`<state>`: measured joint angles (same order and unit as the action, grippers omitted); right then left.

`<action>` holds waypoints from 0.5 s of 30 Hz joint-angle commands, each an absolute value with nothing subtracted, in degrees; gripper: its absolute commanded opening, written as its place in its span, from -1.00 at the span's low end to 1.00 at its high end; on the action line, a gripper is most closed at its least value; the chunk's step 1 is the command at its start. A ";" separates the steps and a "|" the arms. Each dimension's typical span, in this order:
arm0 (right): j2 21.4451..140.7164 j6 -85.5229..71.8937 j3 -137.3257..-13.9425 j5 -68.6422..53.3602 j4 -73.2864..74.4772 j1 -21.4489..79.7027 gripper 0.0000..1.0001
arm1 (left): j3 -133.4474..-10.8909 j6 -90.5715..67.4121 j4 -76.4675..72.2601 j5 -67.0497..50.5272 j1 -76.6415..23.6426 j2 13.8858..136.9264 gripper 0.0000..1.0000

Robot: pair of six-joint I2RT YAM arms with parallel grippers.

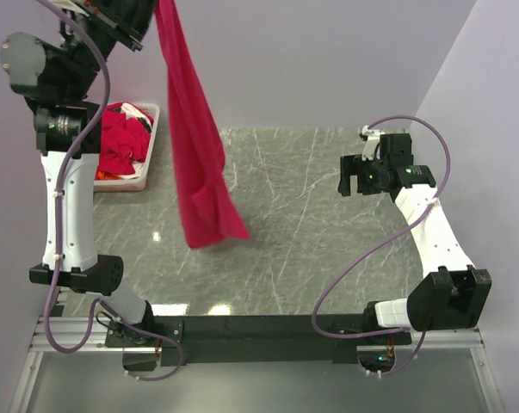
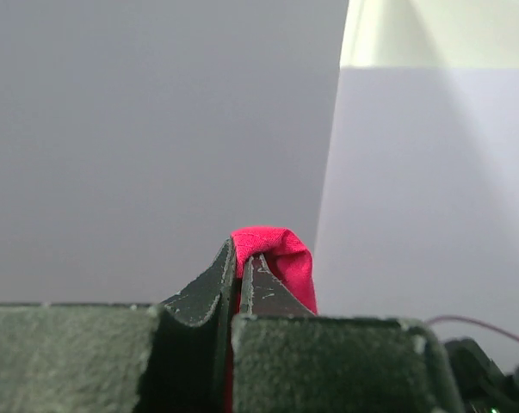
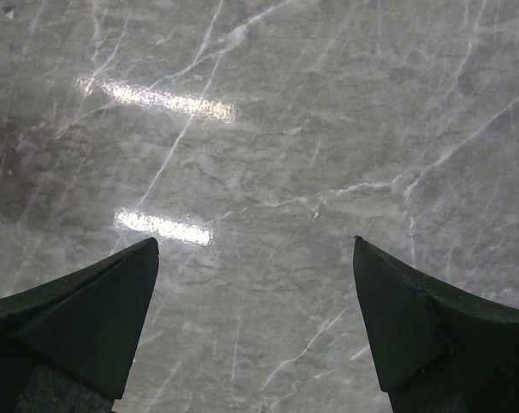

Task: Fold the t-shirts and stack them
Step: Move the tshirt to the center of the board

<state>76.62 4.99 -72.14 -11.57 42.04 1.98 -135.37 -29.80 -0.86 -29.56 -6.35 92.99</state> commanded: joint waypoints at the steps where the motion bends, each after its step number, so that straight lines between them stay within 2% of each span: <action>1: 75.15 5.71 -75.06 -12.92 42.54 1.76 1.00 | -129.57 -34.91 -1.85 -35.15 -7.47 93.52 -0.99; 6: 75.67 6.06 -74.44 -14.41 42.63 1.58 0.99 | -114.57 -26.73 4.12 -33.23 -13.26 92.99 -0.99; 9: 76.29 6.33 -74.53 -15.90 42.98 1.41 0.97 | -108.92 -20.40 7.02 -26.67 -17.22 94.30 -0.99; 12: 76.90 6.33 -74.18 -17.22 42.80 1.23 0.96 | -110.64 -16.79 12.29 -28.12 -18.63 100.35 -0.96; 14: 77.60 6.42 -73.74 -18.10 42.89 1.23 0.95 | -113.71 -13.63 17.91 -27.00 -19.33 106.59 -0.72; 15: 78.04 6.50 -73.65 -19.15 42.98 1.23 0.94 | -116.43 -13.19 18.89 -22.81 -19.60 109.83 -0.44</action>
